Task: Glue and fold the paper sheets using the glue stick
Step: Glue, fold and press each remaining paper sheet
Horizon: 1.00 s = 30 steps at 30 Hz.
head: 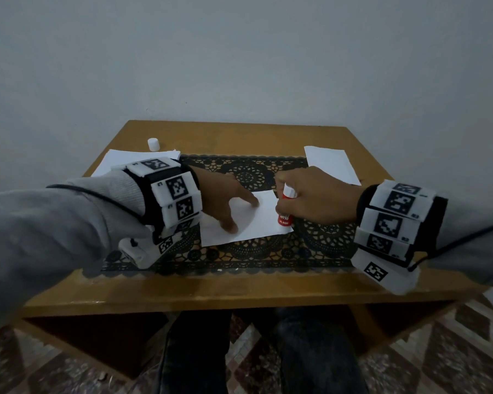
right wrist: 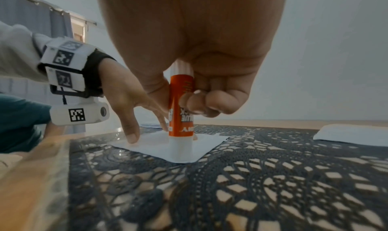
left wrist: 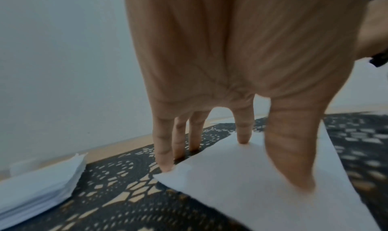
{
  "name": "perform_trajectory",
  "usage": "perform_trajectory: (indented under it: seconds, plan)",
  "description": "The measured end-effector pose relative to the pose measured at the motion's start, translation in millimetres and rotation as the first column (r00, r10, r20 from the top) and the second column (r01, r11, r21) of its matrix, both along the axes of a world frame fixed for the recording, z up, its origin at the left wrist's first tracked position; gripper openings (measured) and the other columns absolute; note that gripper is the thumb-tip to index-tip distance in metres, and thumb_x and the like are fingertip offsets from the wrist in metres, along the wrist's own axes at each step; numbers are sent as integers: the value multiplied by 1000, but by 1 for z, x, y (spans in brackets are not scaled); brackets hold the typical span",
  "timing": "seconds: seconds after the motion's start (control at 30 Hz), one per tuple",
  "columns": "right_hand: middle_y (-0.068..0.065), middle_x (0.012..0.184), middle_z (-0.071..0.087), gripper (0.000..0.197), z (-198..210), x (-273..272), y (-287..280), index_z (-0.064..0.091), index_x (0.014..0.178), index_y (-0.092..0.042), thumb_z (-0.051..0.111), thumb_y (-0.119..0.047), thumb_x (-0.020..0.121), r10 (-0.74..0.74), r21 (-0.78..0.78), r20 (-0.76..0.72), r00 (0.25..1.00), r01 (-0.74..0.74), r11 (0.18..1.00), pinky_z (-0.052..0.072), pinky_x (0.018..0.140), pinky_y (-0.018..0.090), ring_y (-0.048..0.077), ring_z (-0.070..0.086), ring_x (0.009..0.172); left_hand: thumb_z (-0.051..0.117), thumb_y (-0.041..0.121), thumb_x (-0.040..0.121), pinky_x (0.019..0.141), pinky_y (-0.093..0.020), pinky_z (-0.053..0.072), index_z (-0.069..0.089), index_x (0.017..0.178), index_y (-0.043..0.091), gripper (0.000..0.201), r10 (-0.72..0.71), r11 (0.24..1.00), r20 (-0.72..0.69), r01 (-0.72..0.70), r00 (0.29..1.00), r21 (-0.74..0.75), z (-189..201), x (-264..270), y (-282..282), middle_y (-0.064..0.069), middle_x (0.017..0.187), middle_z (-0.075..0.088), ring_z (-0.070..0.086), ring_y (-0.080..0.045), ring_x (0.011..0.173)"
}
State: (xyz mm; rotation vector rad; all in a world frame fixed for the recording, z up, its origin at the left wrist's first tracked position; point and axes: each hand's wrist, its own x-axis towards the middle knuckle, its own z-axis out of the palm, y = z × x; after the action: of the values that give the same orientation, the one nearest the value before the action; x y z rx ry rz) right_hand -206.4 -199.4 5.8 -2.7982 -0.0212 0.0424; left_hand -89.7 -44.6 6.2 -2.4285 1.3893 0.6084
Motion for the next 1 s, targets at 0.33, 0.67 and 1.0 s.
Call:
perform_trajectory:
  seconds: [0.33, 0.67, 1.0]
  plan:
    - [8, 48, 53, 17, 30, -5, -26, 57, 74, -7, 59, -15, 89, -149, 366, -71, 986, 165, 916, 37, 40, 25, 21, 45, 38, 76, 66, 59, 112, -53, 25, 13, 149, 21, 119, 207, 978, 112, -205, 972, -28, -10, 2, 3, -12, 151, 17, 15, -33, 142]
    - [6, 48, 54, 17, 25, -5, -35, 53, 75, -9, 62, -17, 88, -218, 448, 16, 976, 188, 874, 39, 39, 25, 18, 47, 37, 78, 62, 61, 103, -42, 38, 25, 138, 19, 102, 297, 954, 24, -295, 955, -45, -8, 10, -1, -4, 137, 44, 43, -27, 124]
    - [7, 52, 57, 17, 24, 9, -29, 49, 78, -19, 61, -19, 90, -198, 459, 48, 979, 155, 875, 41, 39, 26, 17, 50, 40, 80, 11, 74, 80, -30, 42, 26, 144, 23, 89, 369, 751, -297, -471, 880, -462, 1, 19, 10, -4, 114, 49, 51, -22, 102]
